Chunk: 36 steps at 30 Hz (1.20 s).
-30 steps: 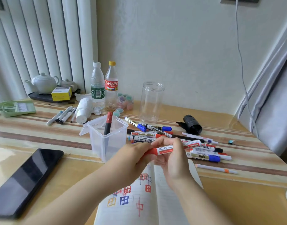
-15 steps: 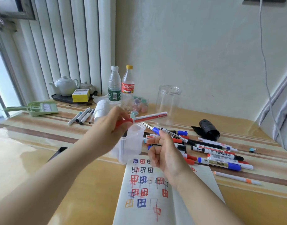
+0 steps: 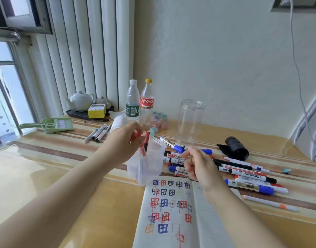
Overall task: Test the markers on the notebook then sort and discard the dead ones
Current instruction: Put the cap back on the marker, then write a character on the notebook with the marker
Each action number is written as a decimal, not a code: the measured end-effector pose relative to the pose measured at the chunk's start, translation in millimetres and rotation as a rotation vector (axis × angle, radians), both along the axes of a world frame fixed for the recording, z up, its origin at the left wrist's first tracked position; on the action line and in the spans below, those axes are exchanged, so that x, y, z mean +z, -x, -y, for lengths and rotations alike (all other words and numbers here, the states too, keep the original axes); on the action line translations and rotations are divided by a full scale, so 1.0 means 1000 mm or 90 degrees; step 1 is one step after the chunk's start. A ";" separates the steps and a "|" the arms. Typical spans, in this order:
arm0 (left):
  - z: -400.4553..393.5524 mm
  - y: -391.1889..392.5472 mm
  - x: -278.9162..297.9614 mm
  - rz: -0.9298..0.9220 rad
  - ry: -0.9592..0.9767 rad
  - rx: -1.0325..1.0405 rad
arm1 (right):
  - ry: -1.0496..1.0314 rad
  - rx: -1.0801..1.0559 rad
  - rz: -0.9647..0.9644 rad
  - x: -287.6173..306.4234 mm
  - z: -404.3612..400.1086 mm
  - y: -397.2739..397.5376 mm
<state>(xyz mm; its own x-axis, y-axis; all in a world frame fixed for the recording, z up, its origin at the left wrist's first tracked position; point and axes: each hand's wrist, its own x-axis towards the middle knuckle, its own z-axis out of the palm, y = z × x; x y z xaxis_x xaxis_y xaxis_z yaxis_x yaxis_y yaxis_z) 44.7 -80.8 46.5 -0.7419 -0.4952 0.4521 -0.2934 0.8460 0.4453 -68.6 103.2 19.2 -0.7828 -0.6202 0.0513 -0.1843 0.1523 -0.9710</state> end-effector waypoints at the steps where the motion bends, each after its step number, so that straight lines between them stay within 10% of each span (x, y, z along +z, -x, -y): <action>1: 0.000 0.003 -0.003 0.011 0.009 -0.002 | -0.026 -0.021 -0.027 -0.003 -0.003 0.005; 14: -0.041 0.021 -0.013 -0.087 0.272 -0.175 | -0.457 0.010 -0.485 -0.055 -0.011 0.066; 23: -0.078 0.055 -0.067 0.036 0.134 -0.278 | -0.445 0.039 -0.623 -0.058 -0.012 0.071; 30: -0.086 0.067 -0.069 0.037 -0.002 -0.224 | -0.003 -0.132 -0.215 -0.023 -0.041 0.069; 36: -0.108 0.074 -0.060 0.017 -0.058 -0.257 | 0.107 -0.081 -0.069 -0.026 -0.053 0.055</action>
<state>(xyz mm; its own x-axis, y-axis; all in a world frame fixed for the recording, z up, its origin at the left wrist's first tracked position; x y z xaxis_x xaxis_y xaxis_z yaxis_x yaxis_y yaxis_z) -29.6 27.4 -13.8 -0.8957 -0.1989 0.3977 0.0417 0.8529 0.5204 -123.8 156.4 -7.0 -0.8386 -0.4919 0.2339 -0.2791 0.0192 -0.9601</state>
